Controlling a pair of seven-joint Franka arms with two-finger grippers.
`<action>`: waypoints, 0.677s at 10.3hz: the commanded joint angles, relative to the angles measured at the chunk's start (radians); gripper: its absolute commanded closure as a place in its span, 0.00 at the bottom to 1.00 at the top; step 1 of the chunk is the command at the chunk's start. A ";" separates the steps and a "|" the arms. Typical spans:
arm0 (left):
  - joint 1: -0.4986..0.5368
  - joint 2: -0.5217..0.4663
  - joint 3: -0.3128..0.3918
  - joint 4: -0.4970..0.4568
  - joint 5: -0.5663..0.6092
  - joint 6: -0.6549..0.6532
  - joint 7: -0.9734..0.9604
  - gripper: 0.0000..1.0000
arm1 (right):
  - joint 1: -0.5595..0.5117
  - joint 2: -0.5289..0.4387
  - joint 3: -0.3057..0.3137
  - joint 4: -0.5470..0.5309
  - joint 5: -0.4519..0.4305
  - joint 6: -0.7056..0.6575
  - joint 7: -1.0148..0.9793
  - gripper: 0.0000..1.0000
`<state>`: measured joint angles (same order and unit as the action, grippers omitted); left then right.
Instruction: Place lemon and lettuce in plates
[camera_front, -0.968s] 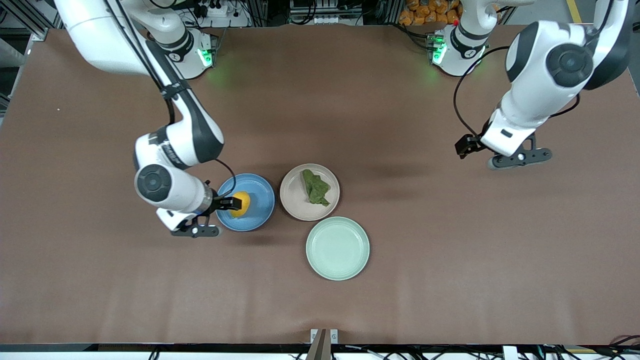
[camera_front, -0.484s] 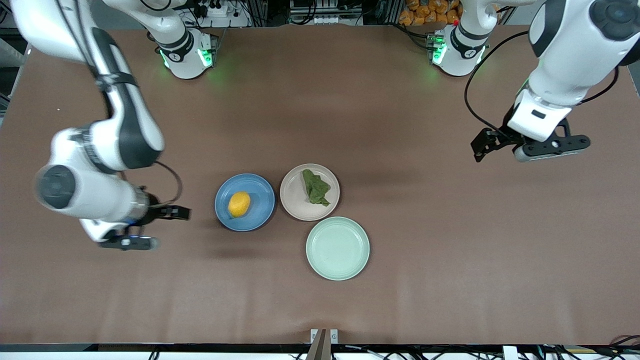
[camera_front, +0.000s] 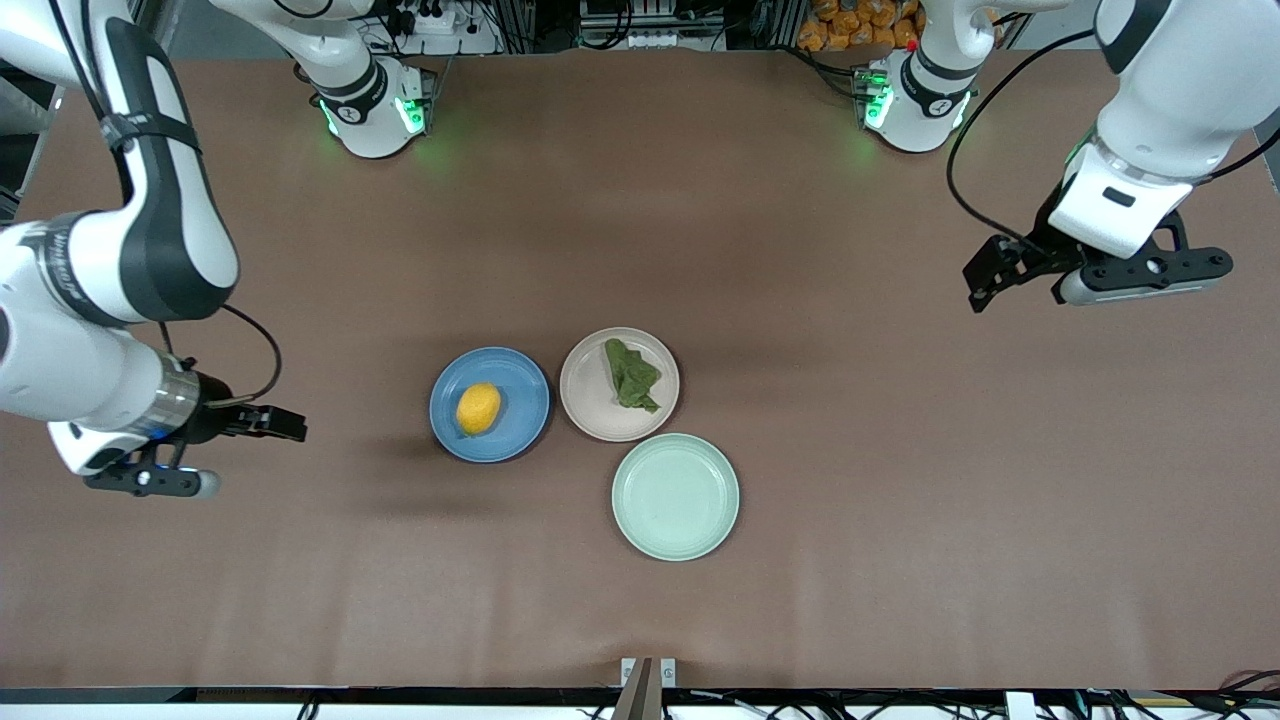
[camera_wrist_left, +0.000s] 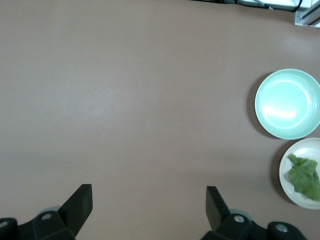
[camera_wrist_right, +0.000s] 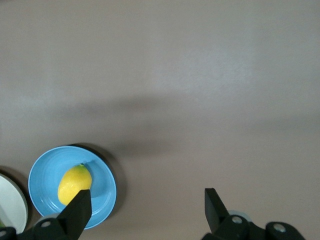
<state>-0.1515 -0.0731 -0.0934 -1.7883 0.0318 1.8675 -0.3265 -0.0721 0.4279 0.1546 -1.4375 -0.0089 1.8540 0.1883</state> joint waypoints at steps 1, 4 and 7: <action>0.006 0.018 -0.002 0.094 -0.020 -0.137 0.098 0.00 | -0.029 -0.025 0.010 0.043 -0.003 -0.068 -0.004 0.00; 0.006 0.016 0.000 0.148 -0.024 -0.260 0.104 0.00 | -0.069 -0.031 0.011 0.113 -0.002 -0.171 -0.091 0.00; 0.006 0.016 0.004 0.176 -0.027 -0.321 0.196 0.00 | -0.092 -0.125 -0.032 0.109 0.004 -0.226 -0.211 0.00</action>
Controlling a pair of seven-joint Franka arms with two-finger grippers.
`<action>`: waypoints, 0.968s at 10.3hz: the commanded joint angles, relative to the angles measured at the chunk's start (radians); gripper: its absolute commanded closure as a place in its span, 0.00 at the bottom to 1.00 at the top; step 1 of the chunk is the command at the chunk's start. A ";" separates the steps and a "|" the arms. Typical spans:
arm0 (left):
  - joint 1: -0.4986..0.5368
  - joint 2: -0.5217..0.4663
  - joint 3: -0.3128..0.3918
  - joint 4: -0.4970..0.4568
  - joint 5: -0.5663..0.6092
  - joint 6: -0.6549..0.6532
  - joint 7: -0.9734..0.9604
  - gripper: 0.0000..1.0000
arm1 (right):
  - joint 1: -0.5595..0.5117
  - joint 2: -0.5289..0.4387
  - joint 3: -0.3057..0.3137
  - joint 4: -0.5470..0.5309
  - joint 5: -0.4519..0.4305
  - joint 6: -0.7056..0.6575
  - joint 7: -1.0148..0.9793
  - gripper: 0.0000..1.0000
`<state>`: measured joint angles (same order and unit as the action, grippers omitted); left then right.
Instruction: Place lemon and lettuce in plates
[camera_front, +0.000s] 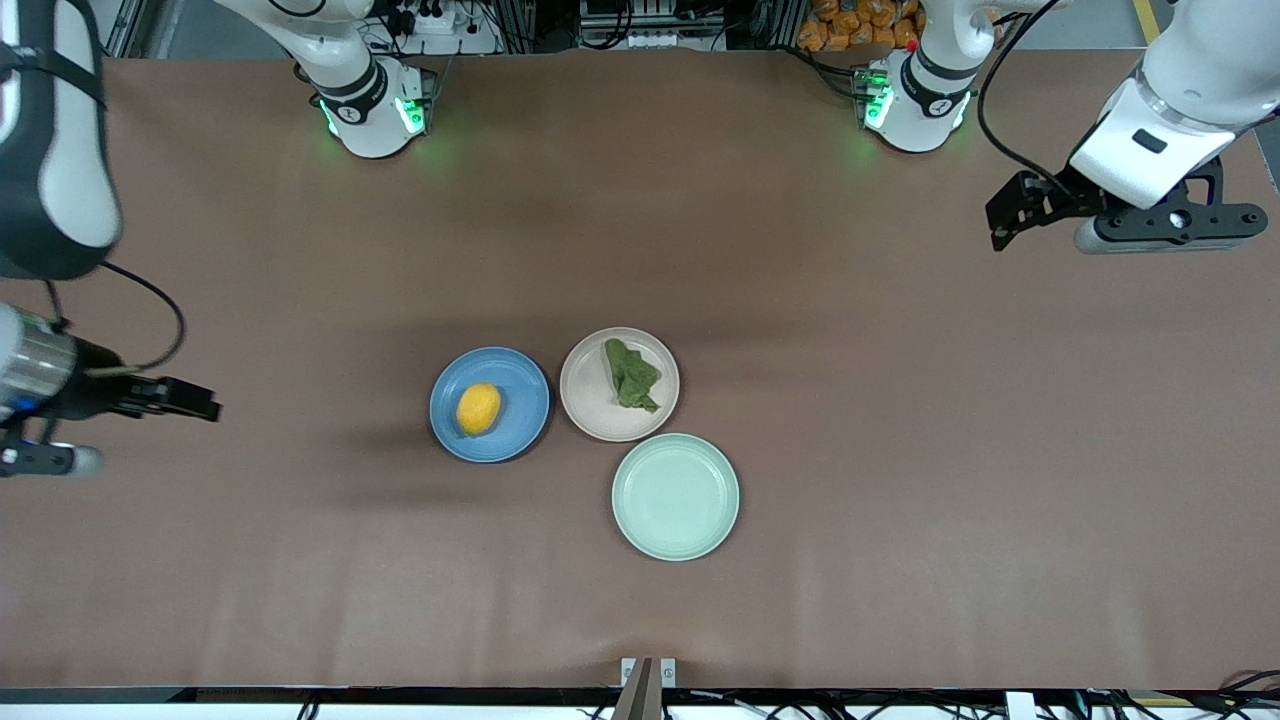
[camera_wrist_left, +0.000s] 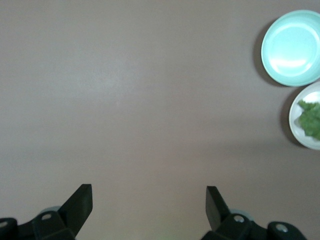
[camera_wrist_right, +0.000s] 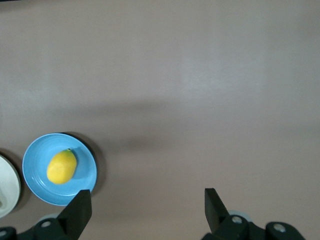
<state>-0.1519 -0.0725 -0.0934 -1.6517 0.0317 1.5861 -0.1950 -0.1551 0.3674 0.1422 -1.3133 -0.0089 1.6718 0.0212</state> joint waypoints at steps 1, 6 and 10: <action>0.005 0.017 0.035 0.067 -0.035 -0.047 0.083 0.00 | -0.006 -0.093 -0.032 -0.020 0.004 -0.073 -0.052 0.00; 0.002 0.039 0.041 0.122 -0.061 -0.048 0.112 0.00 | 0.041 -0.251 -0.070 -0.102 0.001 -0.190 -0.041 0.00; 0.003 0.039 0.043 0.130 -0.053 -0.046 0.080 0.00 | 0.052 -0.334 -0.070 -0.273 0.014 -0.086 -0.040 0.00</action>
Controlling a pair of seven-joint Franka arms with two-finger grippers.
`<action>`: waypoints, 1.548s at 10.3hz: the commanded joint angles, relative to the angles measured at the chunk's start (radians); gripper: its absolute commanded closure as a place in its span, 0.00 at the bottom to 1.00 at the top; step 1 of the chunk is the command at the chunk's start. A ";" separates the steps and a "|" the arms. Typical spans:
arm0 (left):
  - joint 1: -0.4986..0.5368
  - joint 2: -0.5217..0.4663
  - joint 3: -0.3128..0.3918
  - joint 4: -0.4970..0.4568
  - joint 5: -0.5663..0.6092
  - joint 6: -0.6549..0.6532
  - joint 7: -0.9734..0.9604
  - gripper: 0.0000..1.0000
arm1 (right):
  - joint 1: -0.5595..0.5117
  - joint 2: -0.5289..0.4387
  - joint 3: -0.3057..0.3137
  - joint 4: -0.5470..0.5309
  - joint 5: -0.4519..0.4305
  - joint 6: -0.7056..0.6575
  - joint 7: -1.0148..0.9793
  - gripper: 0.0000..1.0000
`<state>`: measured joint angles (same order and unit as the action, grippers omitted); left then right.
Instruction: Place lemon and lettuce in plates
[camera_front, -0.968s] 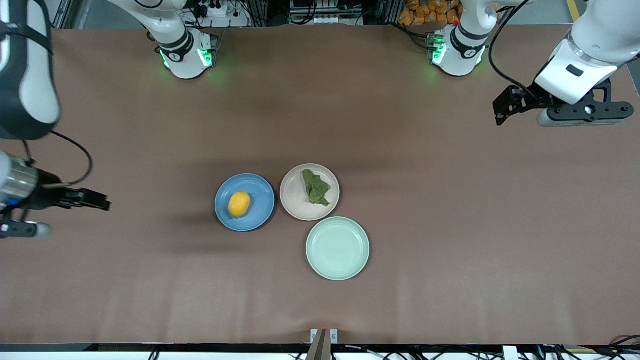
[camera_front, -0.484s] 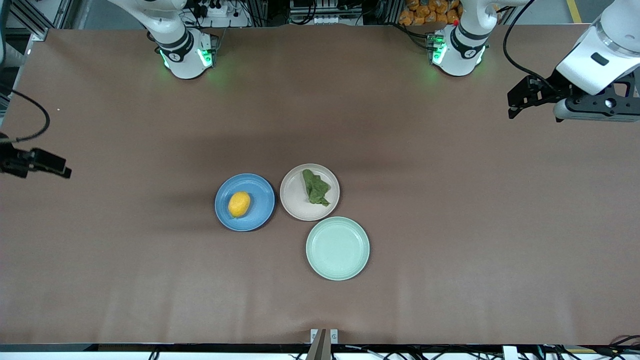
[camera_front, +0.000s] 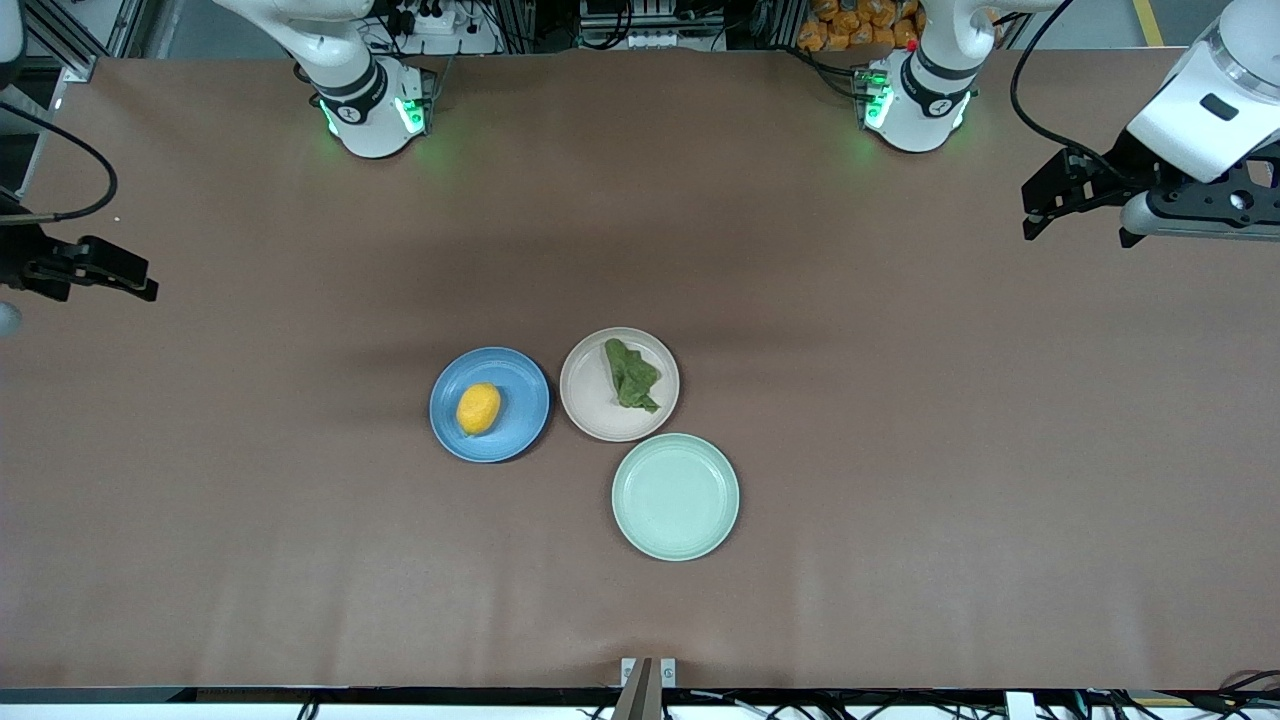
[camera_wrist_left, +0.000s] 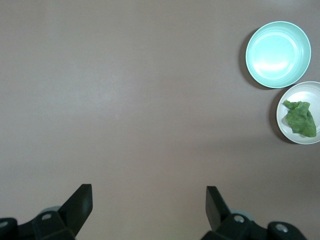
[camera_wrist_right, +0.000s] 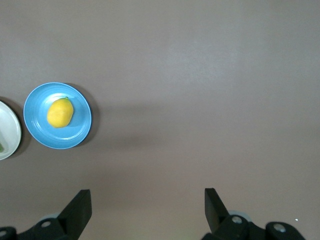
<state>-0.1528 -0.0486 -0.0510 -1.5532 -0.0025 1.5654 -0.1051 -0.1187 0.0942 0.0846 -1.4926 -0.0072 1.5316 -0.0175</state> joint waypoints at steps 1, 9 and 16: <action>0.002 0.015 0.002 0.030 -0.014 -0.025 -0.011 0.00 | 0.019 -0.080 -0.013 -0.118 0.012 0.086 -0.002 0.00; 0.006 0.018 0.003 0.028 -0.005 -0.024 -0.025 0.00 | 0.019 -0.056 -0.016 -0.089 -0.005 0.116 -0.004 0.00; 0.004 0.018 0.002 0.027 -0.008 -0.024 -0.039 0.00 | 0.011 -0.034 -0.016 -0.052 -0.005 0.113 -0.002 0.00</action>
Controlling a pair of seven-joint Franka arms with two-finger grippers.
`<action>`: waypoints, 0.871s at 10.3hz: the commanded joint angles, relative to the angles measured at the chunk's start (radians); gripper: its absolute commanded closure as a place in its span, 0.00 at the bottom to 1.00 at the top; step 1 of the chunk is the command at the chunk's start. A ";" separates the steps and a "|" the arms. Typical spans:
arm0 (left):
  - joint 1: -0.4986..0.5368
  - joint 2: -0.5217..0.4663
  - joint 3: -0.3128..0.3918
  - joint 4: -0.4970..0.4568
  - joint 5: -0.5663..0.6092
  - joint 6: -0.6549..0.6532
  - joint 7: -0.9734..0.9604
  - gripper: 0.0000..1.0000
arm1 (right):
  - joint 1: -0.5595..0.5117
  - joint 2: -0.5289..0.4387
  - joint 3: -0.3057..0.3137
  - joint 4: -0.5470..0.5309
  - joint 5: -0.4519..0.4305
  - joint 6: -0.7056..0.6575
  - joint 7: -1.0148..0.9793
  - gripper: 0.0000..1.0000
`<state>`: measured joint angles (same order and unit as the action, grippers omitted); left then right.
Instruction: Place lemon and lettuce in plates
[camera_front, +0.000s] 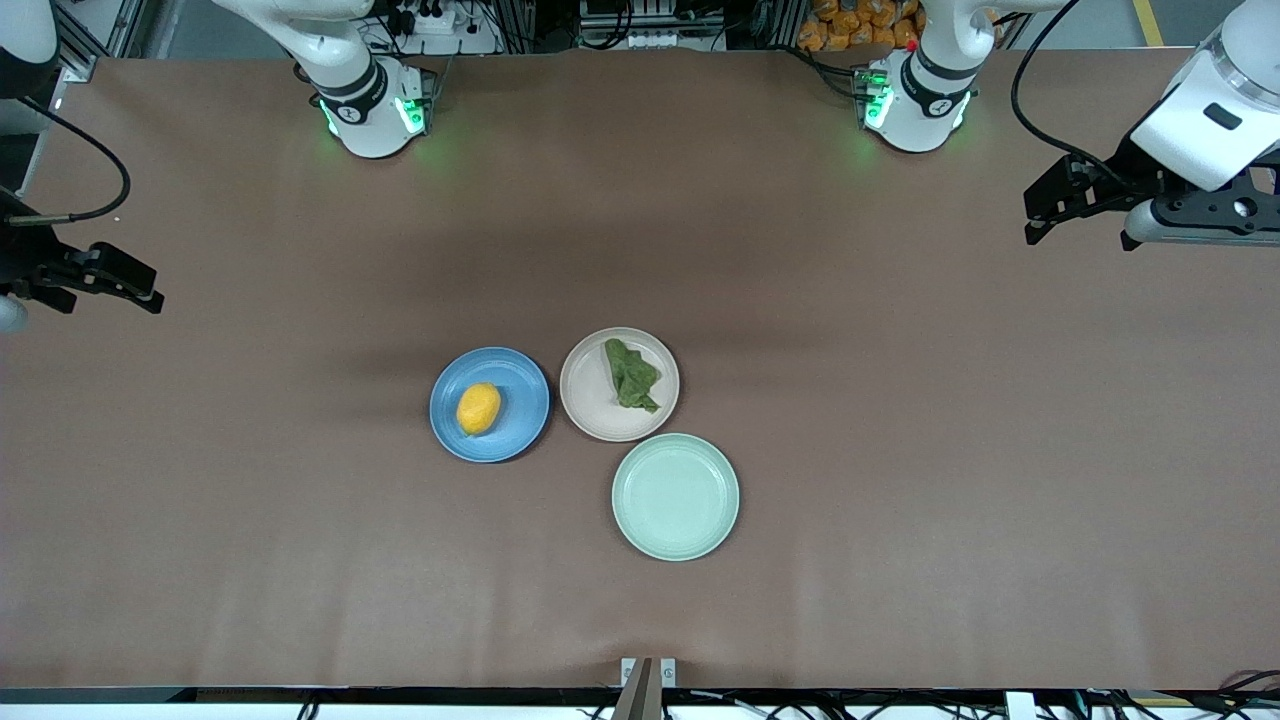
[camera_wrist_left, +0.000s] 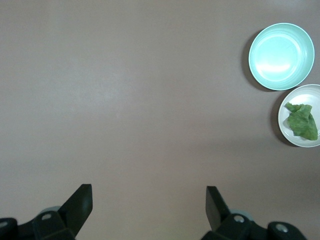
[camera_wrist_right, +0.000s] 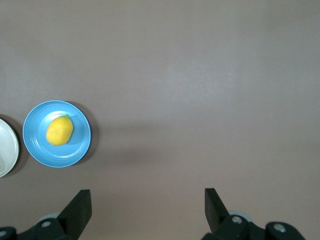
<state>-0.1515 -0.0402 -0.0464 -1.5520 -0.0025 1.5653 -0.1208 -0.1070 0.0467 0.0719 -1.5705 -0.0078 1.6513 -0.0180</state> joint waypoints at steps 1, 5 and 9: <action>0.003 0.010 -0.003 0.026 -0.008 -0.024 -0.023 0.00 | 0.001 0.013 -0.003 0.030 -0.004 -0.007 -0.002 0.00; -0.002 0.005 -0.010 0.029 -0.016 -0.024 -0.046 0.00 | 0.003 0.013 -0.004 0.026 -0.006 -0.011 -0.004 0.00; -0.008 0.005 -0.013 0.026 -0.016 -0.025 -0.054 0.00 | 0.003 0.013 -0.004 0.026 -0.004 -0.011 -0.004 0.00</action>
<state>-0.1579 -0.0400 -0.0575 -1.5457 -0.0025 1.5631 -0.1572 -0.1070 0.0515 0.0709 -1.5636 -0.0078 1.6510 -0.0180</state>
